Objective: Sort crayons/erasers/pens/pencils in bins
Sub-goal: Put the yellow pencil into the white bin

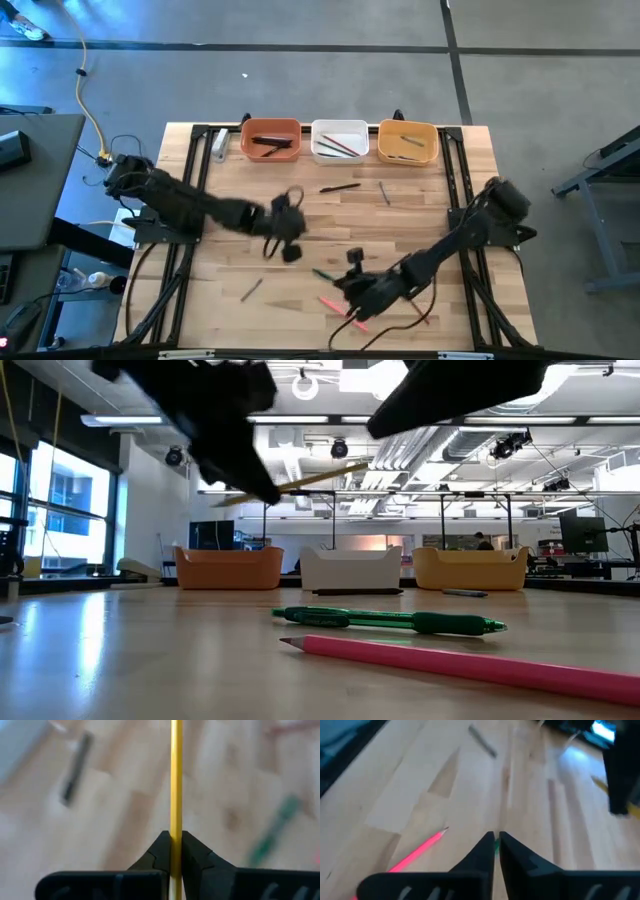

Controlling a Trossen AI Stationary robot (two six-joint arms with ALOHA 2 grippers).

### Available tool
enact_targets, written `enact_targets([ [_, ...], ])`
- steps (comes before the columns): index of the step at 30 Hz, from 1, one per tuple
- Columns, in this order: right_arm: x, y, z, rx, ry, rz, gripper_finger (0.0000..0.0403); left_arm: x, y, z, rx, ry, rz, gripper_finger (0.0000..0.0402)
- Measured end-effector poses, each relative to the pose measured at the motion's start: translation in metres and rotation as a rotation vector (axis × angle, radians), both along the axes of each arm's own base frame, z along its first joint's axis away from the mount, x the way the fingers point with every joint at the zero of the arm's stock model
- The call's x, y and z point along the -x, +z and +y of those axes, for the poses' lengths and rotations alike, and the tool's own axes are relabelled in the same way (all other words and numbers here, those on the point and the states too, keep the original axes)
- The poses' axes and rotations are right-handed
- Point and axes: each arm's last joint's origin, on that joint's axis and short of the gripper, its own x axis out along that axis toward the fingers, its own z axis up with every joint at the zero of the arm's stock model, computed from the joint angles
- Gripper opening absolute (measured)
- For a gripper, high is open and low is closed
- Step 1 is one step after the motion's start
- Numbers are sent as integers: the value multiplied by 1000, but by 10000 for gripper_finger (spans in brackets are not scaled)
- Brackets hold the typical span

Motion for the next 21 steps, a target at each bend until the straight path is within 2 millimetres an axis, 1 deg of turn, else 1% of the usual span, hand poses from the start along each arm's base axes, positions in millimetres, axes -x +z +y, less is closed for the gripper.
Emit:
enact_targets([
  [3,13,6,-30,-36,-25,-83,2,-5,4,45,-16,73,-55,4],
  [6,26,12,-60,-58,-58,-145,4,-6,5,90,-37,120,-87,4],
  [10,43,18,-91,-84,-110,-196,1,-9,15,143,-92,166,-97,4],
  [12,52,15,-102,-92,-132,-200,1,-12,16,164,-128,176,-72,4],
  [16,65,8,-116,-95,-166,-213,0,-26,18,201,-165,172,-61,4],
  [21,66,4,-127,-82,-190,-223,0,-46,5,240,-165,166,-10,5],
])
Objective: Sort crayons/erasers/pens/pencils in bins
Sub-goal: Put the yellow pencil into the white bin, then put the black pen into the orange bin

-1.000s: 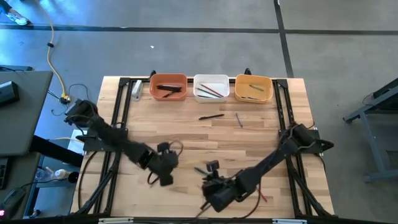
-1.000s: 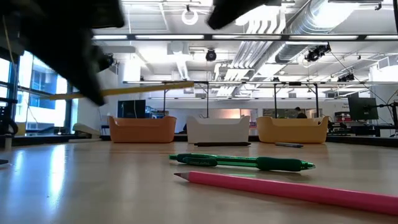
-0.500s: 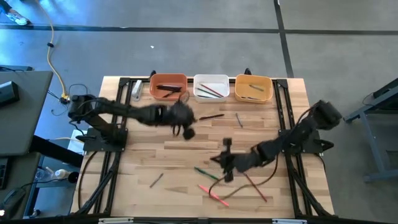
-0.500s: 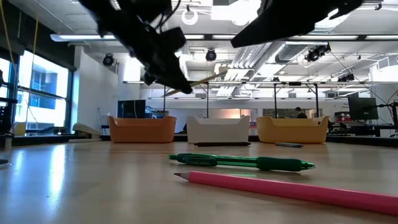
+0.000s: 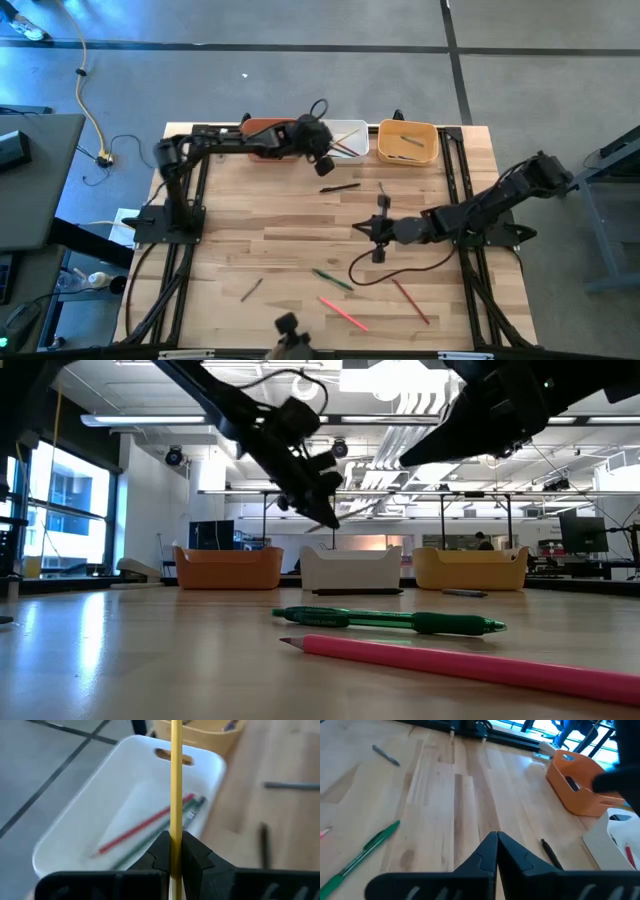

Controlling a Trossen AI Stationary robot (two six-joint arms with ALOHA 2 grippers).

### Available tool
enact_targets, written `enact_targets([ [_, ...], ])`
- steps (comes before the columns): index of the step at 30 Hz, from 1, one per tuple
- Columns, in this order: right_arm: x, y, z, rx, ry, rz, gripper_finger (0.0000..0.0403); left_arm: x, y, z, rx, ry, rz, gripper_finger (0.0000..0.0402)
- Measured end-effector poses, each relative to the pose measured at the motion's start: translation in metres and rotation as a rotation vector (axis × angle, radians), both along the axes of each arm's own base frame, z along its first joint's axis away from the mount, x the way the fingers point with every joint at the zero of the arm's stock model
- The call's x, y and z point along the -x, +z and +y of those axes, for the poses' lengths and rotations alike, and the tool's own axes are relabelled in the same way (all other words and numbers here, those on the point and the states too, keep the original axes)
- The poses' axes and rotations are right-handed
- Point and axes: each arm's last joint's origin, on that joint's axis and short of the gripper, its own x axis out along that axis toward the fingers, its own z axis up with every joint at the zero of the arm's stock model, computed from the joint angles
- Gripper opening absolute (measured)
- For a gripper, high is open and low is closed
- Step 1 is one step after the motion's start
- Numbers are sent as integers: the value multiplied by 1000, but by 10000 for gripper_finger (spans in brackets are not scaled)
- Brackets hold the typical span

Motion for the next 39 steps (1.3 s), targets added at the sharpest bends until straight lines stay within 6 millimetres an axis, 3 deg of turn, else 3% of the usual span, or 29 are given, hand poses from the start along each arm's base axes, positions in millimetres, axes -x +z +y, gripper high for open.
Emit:
enact_targets([
  [6,0,-2,-3,5,9,23,0,-16,-10,38,4,34,40,5],
  [11,1,-2,2,-2,24,25,0,-14,-24,55,63,39,76,5],
  [23,1,-2,3,-1,28,22,0,-9,-51,68,125,11,101,7],
  [34,1,-2,1,-21,14,18,0,-11,-49,70,107,16,80,65],
  [39,0,-2,-1,-34,19,20,0,-12,-46,70,81,3,72,67],
])
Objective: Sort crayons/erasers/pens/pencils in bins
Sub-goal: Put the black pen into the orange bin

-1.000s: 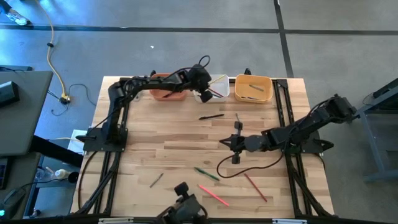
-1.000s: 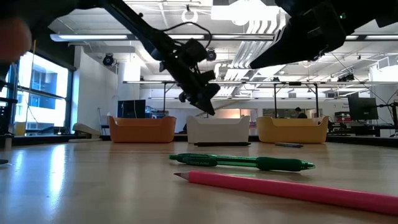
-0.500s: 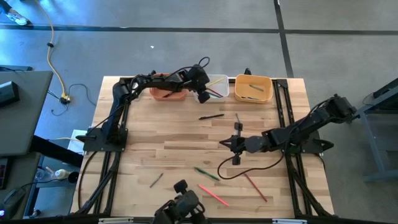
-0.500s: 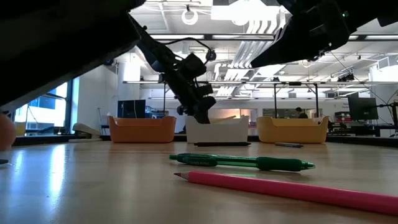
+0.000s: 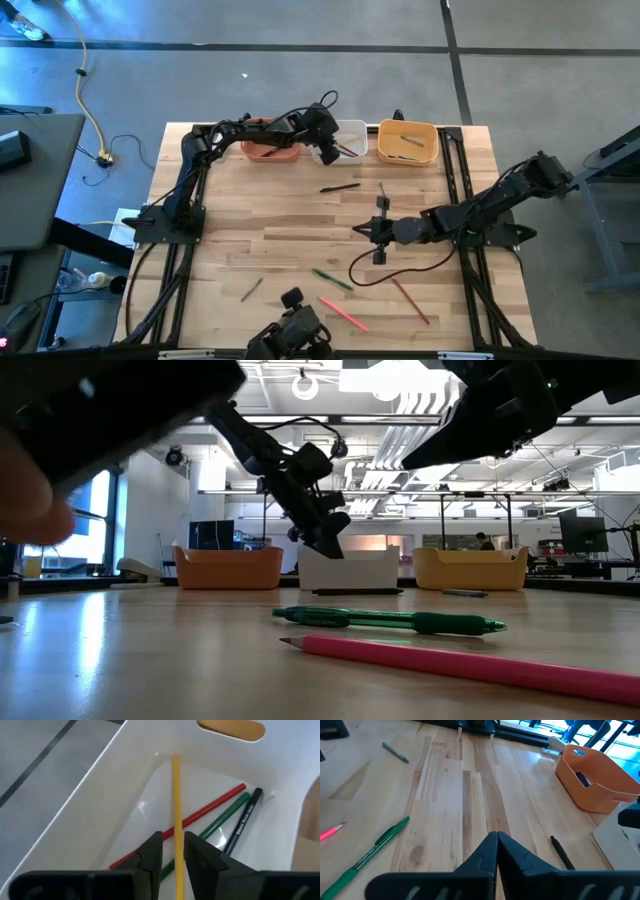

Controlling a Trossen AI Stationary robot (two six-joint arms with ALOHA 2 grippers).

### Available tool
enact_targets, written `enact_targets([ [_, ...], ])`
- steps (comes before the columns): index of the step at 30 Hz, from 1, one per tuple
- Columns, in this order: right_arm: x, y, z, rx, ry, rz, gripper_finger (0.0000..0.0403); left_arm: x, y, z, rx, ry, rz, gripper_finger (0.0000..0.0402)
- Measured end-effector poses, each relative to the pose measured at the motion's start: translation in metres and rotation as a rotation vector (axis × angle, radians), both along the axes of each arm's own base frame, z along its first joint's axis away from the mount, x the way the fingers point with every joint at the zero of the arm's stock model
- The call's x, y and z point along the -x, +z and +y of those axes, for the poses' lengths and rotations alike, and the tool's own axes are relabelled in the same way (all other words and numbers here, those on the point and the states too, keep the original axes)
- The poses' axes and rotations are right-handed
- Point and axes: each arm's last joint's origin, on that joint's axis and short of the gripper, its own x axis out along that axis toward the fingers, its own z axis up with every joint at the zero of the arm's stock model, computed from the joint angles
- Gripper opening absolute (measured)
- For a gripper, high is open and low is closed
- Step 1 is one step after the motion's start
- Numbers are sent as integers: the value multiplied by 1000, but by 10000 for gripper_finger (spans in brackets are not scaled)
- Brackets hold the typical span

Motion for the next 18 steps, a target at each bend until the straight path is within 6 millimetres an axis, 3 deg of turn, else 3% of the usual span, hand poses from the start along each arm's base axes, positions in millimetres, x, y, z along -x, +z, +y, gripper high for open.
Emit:
enact_targets([
  [6,-1,-1,-5,11,-10,9,0,3,34,-5,-86,-4,-49,8],
  [9,-1,-5,-15,6,-11,4,0,5,47,-16,-149,-11,-135,6],
  [18,7,-25,-54,-94,45,-110,0,35,49,-84,-236,-155,-416,1],
])
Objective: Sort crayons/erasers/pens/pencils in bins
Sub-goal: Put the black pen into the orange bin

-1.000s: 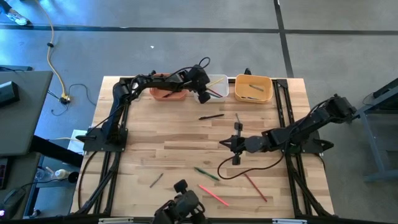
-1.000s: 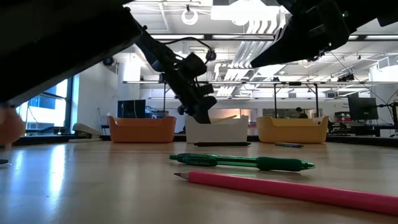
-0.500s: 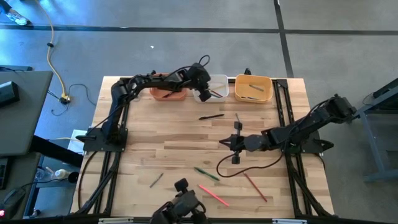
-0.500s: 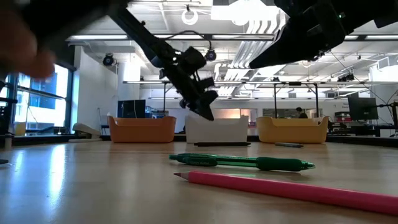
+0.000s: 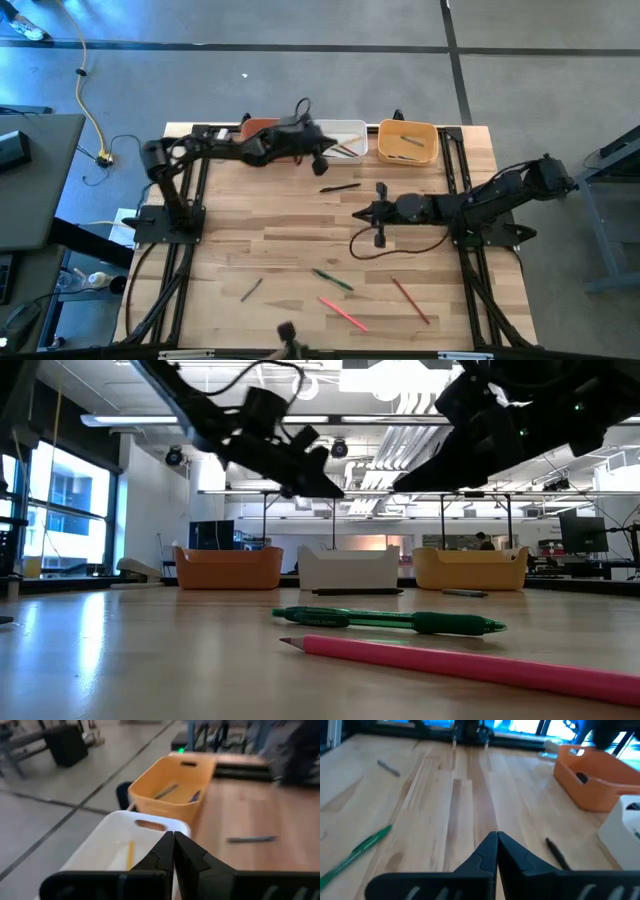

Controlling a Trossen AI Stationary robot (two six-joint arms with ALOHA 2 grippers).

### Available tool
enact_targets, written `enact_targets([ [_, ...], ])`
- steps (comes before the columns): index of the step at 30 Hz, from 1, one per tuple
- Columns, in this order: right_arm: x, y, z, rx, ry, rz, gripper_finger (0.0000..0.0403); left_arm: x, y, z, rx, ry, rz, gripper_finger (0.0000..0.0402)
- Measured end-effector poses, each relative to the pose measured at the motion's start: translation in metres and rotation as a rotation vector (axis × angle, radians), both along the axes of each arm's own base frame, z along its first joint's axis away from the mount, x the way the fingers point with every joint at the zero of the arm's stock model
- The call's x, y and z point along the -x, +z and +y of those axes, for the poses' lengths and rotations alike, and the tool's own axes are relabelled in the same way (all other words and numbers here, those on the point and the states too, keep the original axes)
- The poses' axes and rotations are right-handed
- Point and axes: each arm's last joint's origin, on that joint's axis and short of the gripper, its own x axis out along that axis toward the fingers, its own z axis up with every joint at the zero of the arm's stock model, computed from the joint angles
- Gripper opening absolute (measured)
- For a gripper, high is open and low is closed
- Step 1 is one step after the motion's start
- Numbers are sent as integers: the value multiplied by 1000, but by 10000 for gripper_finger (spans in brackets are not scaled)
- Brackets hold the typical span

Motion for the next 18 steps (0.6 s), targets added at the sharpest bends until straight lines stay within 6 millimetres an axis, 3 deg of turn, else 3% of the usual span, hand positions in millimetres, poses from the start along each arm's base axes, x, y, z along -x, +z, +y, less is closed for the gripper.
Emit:
enact_targets([
  [10,-1,1,-11,-40,-24,-17,0,65,-19,-97,-40,-156,-172,0],
  [18,0,-1,-12,-104,-50,3,0,105,-32,-147,-22,-264,-245,0],
])
